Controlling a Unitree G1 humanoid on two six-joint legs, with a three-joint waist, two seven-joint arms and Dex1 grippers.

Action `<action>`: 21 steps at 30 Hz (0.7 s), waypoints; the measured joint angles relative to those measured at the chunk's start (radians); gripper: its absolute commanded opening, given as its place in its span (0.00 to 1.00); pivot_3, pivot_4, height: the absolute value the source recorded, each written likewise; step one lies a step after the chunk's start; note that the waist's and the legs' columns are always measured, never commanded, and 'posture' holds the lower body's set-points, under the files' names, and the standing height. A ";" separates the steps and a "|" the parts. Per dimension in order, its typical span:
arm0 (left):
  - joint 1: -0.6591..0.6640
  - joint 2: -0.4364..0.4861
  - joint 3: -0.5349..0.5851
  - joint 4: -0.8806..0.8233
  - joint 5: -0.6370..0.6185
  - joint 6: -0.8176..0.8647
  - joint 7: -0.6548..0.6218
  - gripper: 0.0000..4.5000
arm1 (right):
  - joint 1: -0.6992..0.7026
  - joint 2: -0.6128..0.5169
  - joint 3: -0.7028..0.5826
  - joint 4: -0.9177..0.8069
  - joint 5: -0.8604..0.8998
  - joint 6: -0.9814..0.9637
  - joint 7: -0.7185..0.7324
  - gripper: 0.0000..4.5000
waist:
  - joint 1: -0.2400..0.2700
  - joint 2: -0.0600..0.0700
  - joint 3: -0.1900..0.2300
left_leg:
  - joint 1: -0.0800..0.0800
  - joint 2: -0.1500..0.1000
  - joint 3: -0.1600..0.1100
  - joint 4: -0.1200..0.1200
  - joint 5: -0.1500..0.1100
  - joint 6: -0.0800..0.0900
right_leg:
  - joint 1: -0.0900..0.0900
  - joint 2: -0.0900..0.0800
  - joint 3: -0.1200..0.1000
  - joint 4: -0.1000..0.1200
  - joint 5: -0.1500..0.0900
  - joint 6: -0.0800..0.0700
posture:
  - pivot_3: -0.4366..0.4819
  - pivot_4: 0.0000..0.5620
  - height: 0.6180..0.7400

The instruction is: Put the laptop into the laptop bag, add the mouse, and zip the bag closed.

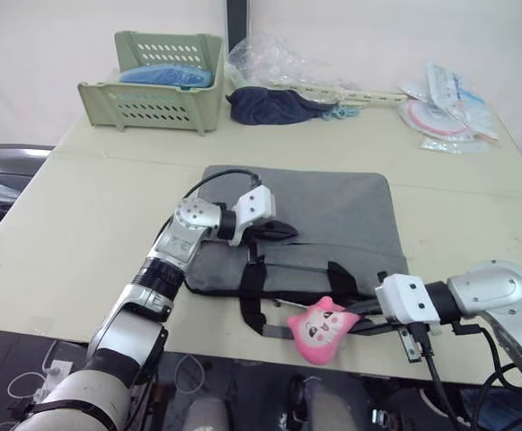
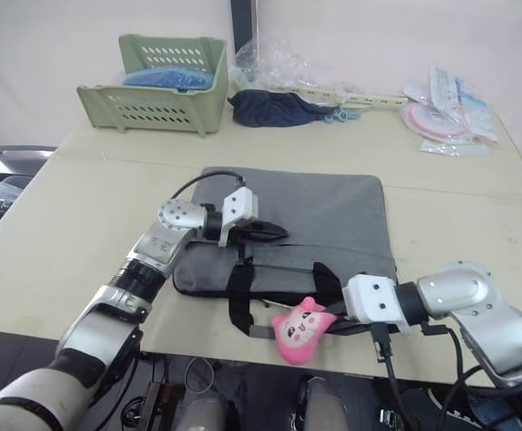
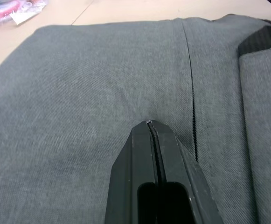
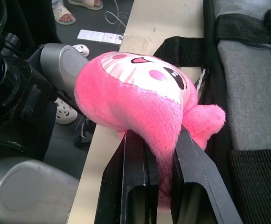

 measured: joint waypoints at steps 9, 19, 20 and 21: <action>-0.009 -0.001 -0.003 0.044 0.020 -0.046 -0.014 0.00 | 0.173 -0.037 -0.158 -0.044 0.029 0.030 -0.011 0.01 | -0.002 0.003 -0.002 | 0.007 0.000 -0.004 0.000 -0.003 0.002 | 0.011 0.000 -0.002 -0.004 0.000 0.000 | 0.48 0.27 1.00; 0.005 -0.005 -0.005 0.062 0.024 -0.081 -0.013 0.00 | 0.469 -0.019 -0.457 -0.081 0.066 0.074 -0.022 0.01 | -0.002 0.009 -0.011 | 0.010 -0.001 -0.004 0.000 -0.006 0.004 | 0.014 0.000 0.000 -0.005 -0.001 -0.001 | 0.48 0.27 1.00; 0.005 -0.004 -0.005 0.063 0.024 -0.082 -0.012 0.00 | 0.486 -0.015 -0.478 -0.075 0.069 0.074 -0.017 0.01 | -0.003 0.010 -0.012 | 0.010 -0.001 -0.004 0.000 -0.006 0.004 | 0.014 0.000 0.000 -0.005 -0.001 -0.001 | 0.48 0.27 1.00; 0.007 -0.004 -0.005 0.063 0.024 -0.083 -0.011 0.00 | 0.507 -0.008 -0.508 -0.065 0.074 0.074 -0.011 0.01 | -0.003 0.010 -0.012 | 0.011 -0.001 -0.004 0.000 -0.007 0.004 | 0.014 0.000 0.000 -0.005 -0.001 -0.001 | 0.48 0.27 1.00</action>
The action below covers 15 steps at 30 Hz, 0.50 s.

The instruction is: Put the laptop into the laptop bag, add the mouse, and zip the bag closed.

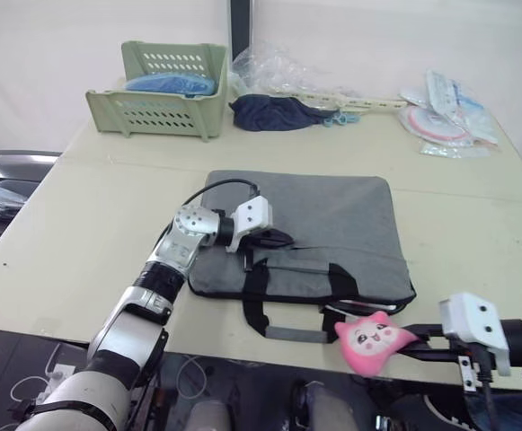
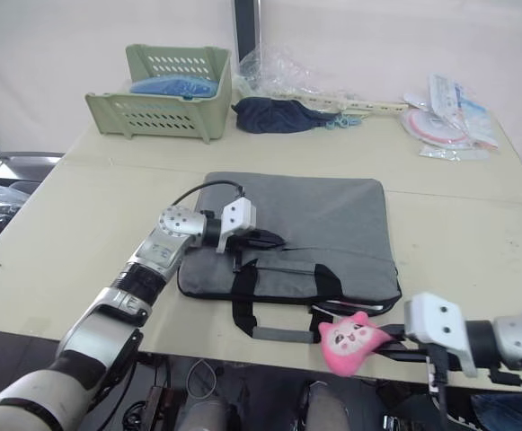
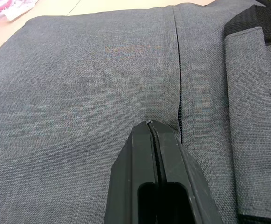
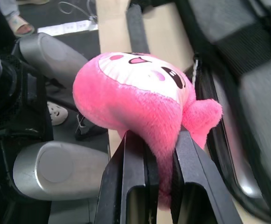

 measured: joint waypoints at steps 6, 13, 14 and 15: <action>0.009 0.002 0.000 0.000 0.000 -0.006 0.002 0.00 | 0.065 0.023 -0.105 0.076 0.001 -0.024 0.035 0.01 | -0.001 0.003 -0.002 | 0.004 0.000 0.000 -0.001 -0.002 0.001 | 0.003 0.000 0.001 -0.001 -0.001 -0.001 | 0.48 0.27 1.00; 0.018 0.001 0.000 0.002 0.001 -0.012 0.002 0.00 | 0.083 0.026 -0.138 0.214 -0.009 -0.061 0.055 0.01 | -0.002 0.008 -0.005 | 0.005 -0.001 0.000 -0.001 -0.003 0.002 | 0.004 0.000 0.001 -0.001 -0.001 -0.002 | 0.48 0.27 1.00; 0.018 0.001 0.000 0.003 0.001 -0.012 0.002 0.00 | 0.083 0.026 -0.138 0.240 -0.009 -0.065 0.056 0.01 | -0.002 0.008 -0.006 | 0.005 -0.001 0.000 -0.001 -0.003 0.002 | 0.004 0.000 0.001 -0.001 -0.001 -0.002 | 0.48 0.27 1.00; 0.018 0.001 0.000 0.003 0.001 -0.012 0.002 0.00 | 0.083 0.026 -0.139 0.260 -0.010 -0.071 0.058 0.01 | -0.002 0.008 -0.006 | 0.005 -0.001 0.000 -0.001 -0.003 0.002 | 0.004 0.000 0.001 -0.001 -0.001 -0.002 | 0.48 0.27 1.00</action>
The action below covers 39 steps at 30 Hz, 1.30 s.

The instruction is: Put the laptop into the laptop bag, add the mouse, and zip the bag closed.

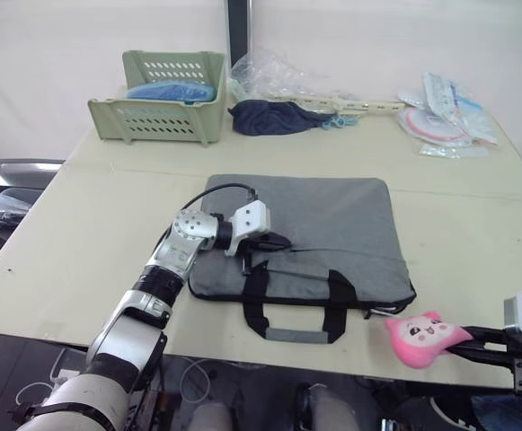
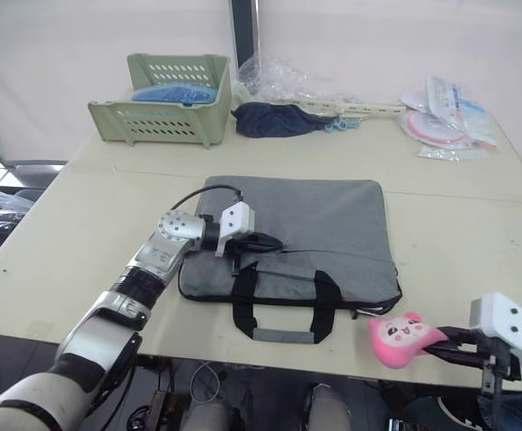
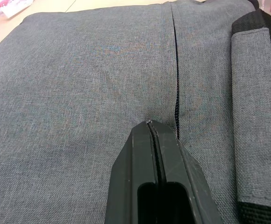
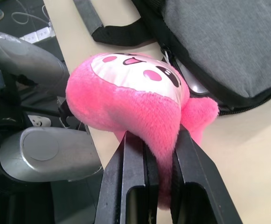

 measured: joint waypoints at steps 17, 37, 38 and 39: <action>0.006 0.019 -0.003 -0.006 0.018 -0.003 -0.001 0.00 | -0.343 -0.075 0.074 0.470 -0.042 -0.033 -0.050 0.01 | -0.011 0.005 -0.003 | 0.003 -0.001 0.000 0.001 0.000 0.001 | 0.004 -0.001 0.001 -0.001 0.000 0.001 | 0.48 0.27 1.00; 0.083 0.045 0.039 -0.120 -0.034 0.075 -0.044 0.40 | -0.616 0.041 0.268 0.520 -0.076 0.011 -0.265 0.47 | -0.030 0.014 -0.002 | 0.003 -0.001 -0.001 0.001 0.000 0.000 | 0.004 -0.001 0.000 0.000 0.000 0.002 | 0.48 0.27 1.00; 0.101 0.050 0.048 -0.151 -0.052 0.097 -0.053 0.41 | -0.609 0.040 0.255 0.513 -0.070 0.009 -0.256 0.51 | -0.029 0.015 0.000 | 0.002 -0.001 -0.001 0.001 0.000 0.000 | 0.004 -0.001 0.000 -0.001 0.000 0.002 | 0.48 0.27 1.00; 0.127 0.064 0.054 -0.194 -0.069 0.117 -0.065 0.54 | -0.595 0.036 0.241 0.504 -0.064 0.003 -0.247 0.64 | -0.029 0.016 0.001 | 0.001 -0.001 -0.001 0.001 0.000 0.000 | 0.002 -0.001 0.000 0.000 0.000 0.002 | 0.48 0.27 1.00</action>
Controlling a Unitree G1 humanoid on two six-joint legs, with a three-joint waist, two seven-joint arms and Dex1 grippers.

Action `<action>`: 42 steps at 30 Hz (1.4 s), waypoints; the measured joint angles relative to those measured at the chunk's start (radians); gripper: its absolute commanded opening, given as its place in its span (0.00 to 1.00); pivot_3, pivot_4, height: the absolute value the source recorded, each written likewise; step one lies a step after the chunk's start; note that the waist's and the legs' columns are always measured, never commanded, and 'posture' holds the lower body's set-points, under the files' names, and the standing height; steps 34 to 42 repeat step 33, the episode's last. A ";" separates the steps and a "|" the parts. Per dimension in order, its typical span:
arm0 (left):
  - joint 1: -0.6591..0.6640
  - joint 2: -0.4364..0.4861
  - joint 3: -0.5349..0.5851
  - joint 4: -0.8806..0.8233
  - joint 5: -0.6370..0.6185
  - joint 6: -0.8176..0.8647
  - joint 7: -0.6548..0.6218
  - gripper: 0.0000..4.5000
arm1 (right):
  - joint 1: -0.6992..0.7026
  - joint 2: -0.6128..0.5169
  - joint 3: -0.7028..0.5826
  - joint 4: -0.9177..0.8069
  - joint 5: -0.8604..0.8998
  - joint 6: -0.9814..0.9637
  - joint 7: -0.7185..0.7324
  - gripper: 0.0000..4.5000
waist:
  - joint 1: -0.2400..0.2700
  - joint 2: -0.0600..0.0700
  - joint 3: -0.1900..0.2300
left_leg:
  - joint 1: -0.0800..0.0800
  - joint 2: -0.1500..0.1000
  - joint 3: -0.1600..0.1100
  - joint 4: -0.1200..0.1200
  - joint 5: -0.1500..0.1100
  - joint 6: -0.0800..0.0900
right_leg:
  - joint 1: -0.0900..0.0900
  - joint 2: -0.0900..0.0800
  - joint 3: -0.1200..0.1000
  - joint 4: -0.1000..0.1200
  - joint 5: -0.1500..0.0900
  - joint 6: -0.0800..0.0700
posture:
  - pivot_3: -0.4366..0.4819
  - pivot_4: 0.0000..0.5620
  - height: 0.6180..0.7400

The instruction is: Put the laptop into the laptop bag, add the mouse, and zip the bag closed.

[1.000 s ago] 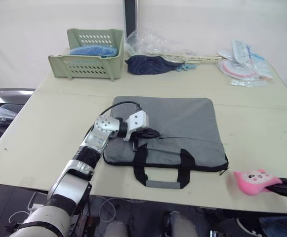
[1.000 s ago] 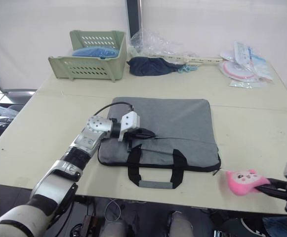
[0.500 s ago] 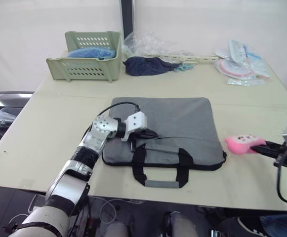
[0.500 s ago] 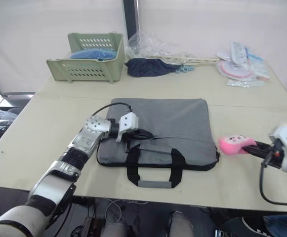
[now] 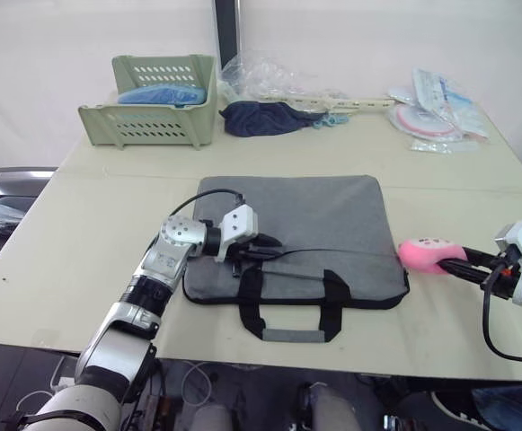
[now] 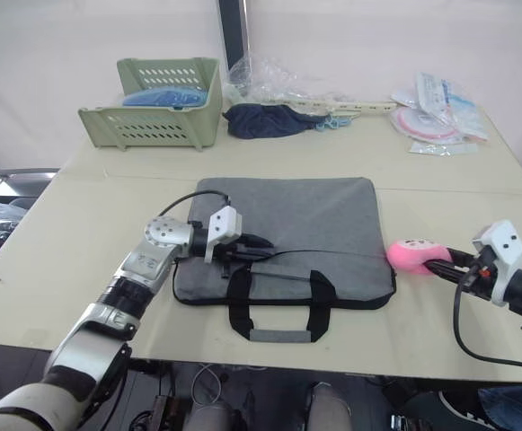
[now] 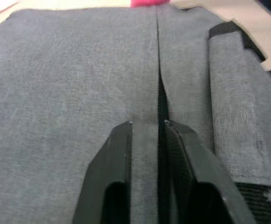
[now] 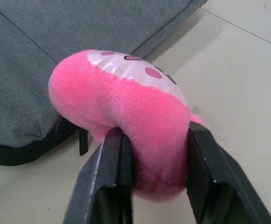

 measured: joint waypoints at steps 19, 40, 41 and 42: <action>0.350 0.497 0.547 -0.330 -0.130 0.282 0.231 0.99 | -0.233 -0.243 -0.012 0.495 -0.157 -0.410 0.081 1.00 | -0.026 -0.009 0.038 | -0.009 0.001 0.012 -0.001 0.003 -0.005 | -0.025 0.001 0.008 0.007 0.001 0.002 | 0.48 0.27 1.00; 0.378 0.564 0.573 -0.195 -0.091 0.182 0.258 0.99 | -0.425 -0.240 0.097 0.696 -0.215 -0.545 0.101 1.00 | -0.030 -0.008 0.039 | -0.010 0.002 0.017 0.000 0.003 -0.006 | -0.031 0.002 0.011 0.010 0.001 0.003 | 0.48 0.27 1.00; 0.378 0.564 0.573 -0.195 -0.091 0.182 0.258 0.99 | -0.425 -0.240 0.097 0.696 -0.215 -0.545 0.101 1.00 | -0.030 -0.008 0.039 | -0.010 0.002 0.017 0.000 0.003 -0.006 | -0.031 0.002 0.011 0.010 0.001 0.003 | 0.48 0.27 1.00; 0.378 0.564 0.573 -0.195 -0.091 0.182 0.258 0.99 | -0.425 -0.240 0.097 0.696 -0.215 -0.545 0.101 1.00 | -0.030 -0.008 0.039 | -0.010 0.002 0.017 0.000 0.003 -0.006 | -0.031 0.002 0.011 0.010 0.001 0.003 | 0.48 0.27 1.00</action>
